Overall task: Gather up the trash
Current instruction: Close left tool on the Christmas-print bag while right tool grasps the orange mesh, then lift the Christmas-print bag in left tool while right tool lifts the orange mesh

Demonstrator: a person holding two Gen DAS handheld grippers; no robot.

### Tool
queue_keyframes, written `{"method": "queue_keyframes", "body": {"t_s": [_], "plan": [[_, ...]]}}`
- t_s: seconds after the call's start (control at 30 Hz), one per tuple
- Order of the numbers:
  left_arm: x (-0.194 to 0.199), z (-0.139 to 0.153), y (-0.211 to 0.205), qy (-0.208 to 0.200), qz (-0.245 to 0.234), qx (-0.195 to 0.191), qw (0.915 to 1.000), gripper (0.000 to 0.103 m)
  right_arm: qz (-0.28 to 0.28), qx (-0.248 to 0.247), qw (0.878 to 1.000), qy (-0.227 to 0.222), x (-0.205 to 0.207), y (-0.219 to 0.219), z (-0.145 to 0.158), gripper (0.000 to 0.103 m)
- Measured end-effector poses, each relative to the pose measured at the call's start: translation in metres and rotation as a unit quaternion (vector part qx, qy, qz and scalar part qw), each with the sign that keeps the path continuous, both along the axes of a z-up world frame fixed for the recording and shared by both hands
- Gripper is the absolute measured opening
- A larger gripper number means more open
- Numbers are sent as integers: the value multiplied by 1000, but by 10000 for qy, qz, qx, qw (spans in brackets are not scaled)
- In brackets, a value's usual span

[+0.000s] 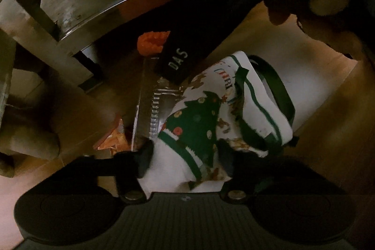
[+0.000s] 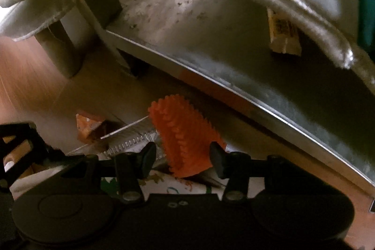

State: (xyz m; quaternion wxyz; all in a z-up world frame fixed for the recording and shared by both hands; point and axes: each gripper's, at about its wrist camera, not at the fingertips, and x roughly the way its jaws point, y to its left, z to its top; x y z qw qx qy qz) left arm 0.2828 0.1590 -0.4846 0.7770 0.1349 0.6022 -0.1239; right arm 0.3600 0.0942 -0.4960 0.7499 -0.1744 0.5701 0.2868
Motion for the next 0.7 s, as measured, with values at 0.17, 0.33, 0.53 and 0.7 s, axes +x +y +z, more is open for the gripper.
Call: {"method": "queue_keyframes", "body": {"t_s": [0.17, 0.33, 0.53, 0.7], "plan": [[-3, 8, 1, -70, 118, -104, 9999, 34, 52, 104, 9999, -68, -2, -2, 6, 44], [-5, 17, 0, -80, 224, -225, 9995, 31, 41, 45, 10000, 37, 1, -7, 10, 10], [-12, 33, 1, -146, 327, -408, 9985, 28, 171, 211, 9995, -159, -7, -21, 32, 9], [-21, 44, 7, -142, 315, -508, 9981, 27, 109, 302, 9994, -121, -20, -52, 61, 8]]}}
